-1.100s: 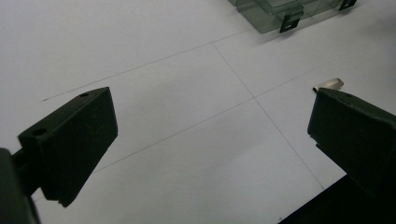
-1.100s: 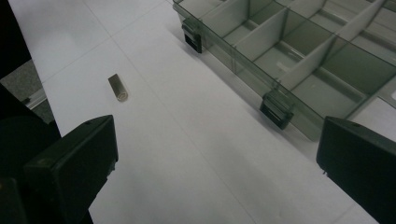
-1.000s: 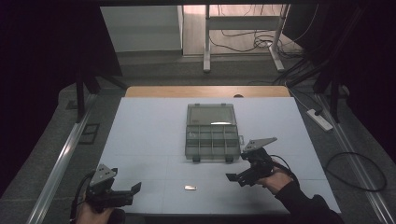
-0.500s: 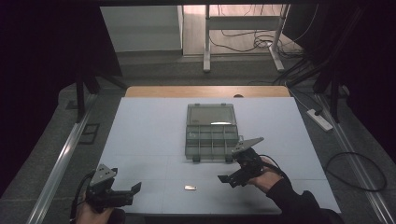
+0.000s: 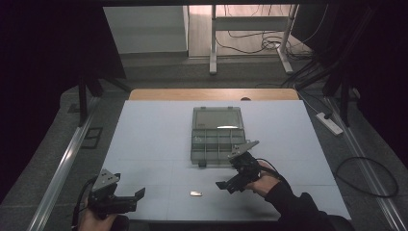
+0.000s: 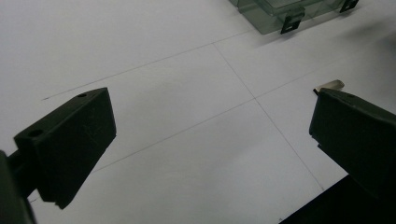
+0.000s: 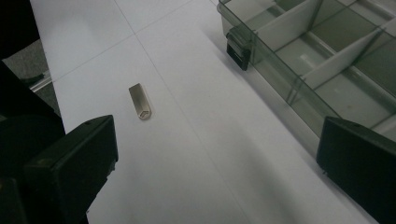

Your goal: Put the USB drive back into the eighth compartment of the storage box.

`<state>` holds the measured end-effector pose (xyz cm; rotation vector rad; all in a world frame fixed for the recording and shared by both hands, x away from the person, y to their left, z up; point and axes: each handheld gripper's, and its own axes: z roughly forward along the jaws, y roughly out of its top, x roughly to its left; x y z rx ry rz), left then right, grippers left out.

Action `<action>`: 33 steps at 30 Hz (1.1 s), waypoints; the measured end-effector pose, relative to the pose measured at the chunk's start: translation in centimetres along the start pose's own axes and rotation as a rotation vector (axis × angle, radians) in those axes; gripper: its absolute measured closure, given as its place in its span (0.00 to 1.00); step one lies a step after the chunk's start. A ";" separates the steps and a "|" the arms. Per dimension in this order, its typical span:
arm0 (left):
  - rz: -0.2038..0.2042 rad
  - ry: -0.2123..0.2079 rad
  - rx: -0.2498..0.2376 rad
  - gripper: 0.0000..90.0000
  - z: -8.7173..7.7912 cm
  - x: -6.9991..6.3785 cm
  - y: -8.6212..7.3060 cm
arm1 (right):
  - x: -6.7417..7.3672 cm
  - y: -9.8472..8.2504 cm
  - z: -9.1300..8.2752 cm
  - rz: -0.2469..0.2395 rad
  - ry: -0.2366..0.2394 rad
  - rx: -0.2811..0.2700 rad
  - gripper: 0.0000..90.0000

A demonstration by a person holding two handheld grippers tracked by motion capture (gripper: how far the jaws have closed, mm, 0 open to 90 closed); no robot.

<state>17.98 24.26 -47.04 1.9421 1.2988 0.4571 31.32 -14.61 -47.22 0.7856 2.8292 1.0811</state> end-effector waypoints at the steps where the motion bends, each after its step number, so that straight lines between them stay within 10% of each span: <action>1: 0.000 0.000 0.000 0.01 0.0 0.0 0.0 | 0.1 0.1 0.2 -0.005 0.001 0.004 0.00; 33: -0.002 -0.001 0.001 0.00 0.0 0.0 0.0 | 3.0 2.2 5.2 -0.089 0.022 0.164 0.00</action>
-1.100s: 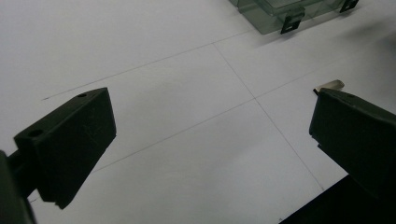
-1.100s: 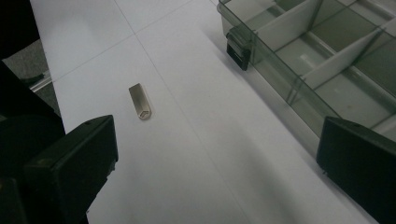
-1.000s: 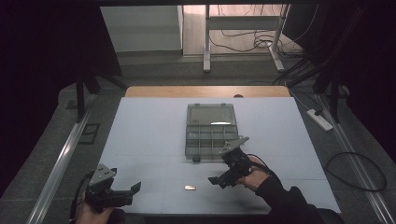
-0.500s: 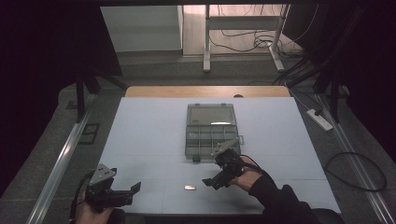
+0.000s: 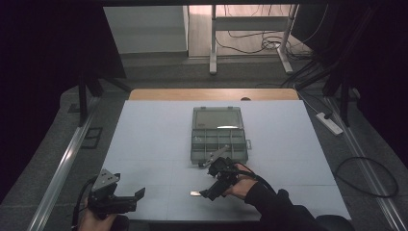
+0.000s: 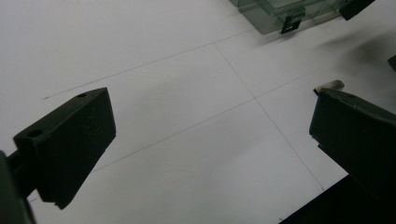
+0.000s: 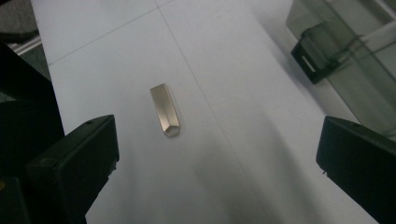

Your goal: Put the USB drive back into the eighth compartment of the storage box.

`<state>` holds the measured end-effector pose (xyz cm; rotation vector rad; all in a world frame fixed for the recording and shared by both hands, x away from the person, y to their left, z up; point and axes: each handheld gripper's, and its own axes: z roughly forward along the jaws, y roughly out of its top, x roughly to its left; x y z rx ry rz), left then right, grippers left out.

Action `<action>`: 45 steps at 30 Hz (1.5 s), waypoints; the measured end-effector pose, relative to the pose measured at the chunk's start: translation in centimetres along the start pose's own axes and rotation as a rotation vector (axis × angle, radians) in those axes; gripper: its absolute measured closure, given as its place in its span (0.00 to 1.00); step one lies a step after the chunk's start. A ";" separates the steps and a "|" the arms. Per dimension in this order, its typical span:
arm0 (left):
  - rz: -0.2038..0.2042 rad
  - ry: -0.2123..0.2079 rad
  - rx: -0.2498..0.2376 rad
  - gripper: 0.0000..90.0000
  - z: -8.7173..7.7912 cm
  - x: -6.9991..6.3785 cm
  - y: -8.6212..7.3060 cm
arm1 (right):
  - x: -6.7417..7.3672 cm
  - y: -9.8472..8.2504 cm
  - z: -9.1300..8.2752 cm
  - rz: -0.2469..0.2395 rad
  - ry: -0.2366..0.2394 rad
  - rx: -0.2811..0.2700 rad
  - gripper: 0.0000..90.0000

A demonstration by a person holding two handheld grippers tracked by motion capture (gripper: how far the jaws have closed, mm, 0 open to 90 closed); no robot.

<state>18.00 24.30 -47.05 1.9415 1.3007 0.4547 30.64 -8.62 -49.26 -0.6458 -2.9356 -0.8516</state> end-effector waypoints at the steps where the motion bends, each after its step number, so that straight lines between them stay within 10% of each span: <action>1: -0.001 -0.001 -0.001 0.00 0.0 0.0 0.0 | 0.1 0.1 0.1 -0.003 0.000 0.005 0.00; 34: 0.002 0.000 0.002 0.00 0.0 0.0 0.0 | 2.6 1.1 4.4 -0.195 -0.060 0.113 0.13; 45: 0.007 0.003 0.006 0.01 0.0 -0.1 0.0 | 2.9 1.3 3.3 -0.262 0.001 0.109 0.88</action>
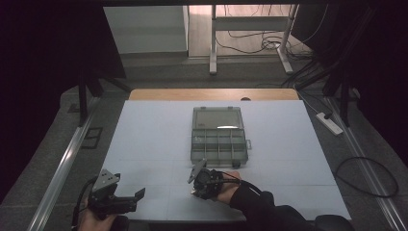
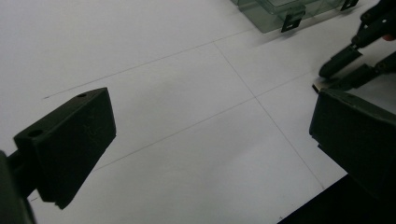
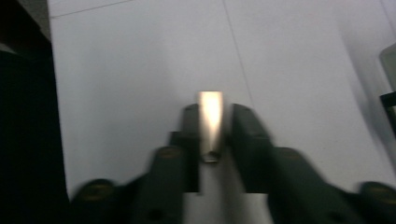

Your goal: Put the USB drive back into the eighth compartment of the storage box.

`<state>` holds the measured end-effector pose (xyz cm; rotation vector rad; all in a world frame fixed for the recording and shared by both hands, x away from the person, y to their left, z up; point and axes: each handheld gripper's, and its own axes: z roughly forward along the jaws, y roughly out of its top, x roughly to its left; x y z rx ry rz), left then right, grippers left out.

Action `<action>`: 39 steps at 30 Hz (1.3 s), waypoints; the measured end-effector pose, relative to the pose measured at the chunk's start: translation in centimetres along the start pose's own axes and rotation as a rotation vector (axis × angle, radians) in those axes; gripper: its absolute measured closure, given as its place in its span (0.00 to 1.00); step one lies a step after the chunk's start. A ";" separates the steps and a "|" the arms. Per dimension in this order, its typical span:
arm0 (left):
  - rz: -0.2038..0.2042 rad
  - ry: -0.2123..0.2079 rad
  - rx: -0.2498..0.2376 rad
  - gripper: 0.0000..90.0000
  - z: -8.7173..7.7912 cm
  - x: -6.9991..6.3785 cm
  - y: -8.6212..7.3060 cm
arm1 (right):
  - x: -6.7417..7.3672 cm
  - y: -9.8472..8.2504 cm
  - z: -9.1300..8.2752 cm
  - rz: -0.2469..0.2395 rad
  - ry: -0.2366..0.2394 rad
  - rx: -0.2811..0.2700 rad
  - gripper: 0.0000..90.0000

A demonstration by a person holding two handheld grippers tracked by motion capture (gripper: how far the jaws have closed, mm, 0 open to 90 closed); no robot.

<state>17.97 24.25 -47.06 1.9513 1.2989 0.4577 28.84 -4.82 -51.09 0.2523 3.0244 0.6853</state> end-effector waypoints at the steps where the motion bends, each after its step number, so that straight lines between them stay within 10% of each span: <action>1: 0.000 0.000 0.000 0.01 0.0 0.0 0.0 | 0.0 0.0 0.0 0.001 0.000 0.000 0.88; 39: -0.006 0.000 -0.003 0.01 0.0 0.1 0.0 | -2.3 -1.5 -3.4 0.132 0.034 -0.101 0.88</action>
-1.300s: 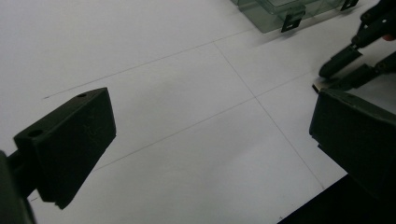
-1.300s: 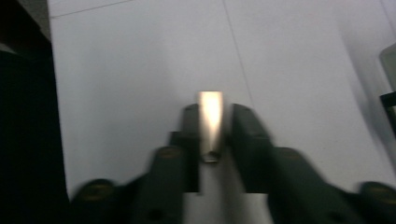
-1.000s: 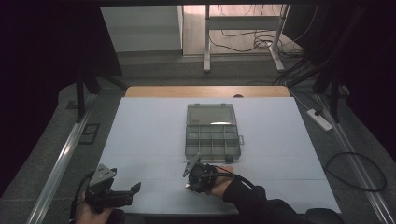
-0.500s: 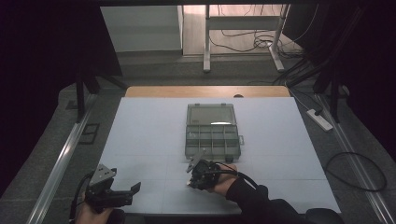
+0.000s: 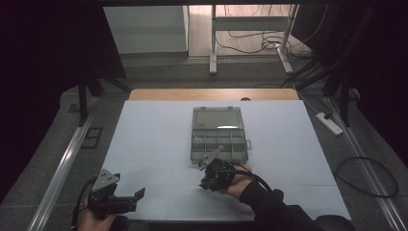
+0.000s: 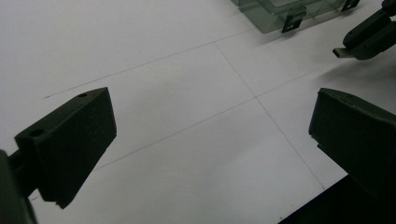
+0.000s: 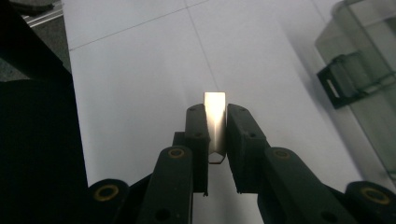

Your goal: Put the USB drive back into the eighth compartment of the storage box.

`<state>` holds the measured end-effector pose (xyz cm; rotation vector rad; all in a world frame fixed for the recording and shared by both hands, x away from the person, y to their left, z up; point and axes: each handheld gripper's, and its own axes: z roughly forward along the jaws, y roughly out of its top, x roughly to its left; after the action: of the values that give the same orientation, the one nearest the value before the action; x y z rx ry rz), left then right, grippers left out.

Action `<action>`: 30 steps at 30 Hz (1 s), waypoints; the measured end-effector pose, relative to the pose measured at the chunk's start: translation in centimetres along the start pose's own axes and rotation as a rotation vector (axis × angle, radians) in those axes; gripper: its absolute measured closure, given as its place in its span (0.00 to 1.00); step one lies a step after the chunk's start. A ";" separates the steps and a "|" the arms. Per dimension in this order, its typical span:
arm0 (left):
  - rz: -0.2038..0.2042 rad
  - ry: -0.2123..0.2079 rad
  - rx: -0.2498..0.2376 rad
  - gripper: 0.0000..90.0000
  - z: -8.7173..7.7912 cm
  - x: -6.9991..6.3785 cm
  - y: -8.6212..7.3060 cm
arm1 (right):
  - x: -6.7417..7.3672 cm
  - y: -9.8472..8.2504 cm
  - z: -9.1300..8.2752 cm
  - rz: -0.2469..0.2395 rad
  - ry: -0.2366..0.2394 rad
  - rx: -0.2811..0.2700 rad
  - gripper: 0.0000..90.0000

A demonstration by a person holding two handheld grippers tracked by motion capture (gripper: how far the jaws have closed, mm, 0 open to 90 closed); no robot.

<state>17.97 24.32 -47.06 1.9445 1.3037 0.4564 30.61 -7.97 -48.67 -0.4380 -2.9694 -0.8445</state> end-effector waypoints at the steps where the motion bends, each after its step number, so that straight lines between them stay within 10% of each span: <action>1: -0.001 -0.001 -0.001 0.01 0.0 0.0 0.0 | -0.1 -0.1 -0.2 0.005 -0.003 -0.004 0.88; 30: 0.000 0.000 -0.003 0.01 0.0 0.0 0.0 | -3.3 -1.9 -4.5 0.125 -0.098 -0.073 0.88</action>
<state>17.93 24.31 -47.04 1.9419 1.3018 0.4582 33.00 -12.69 -46.11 -0.6786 -2.9676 -0.9463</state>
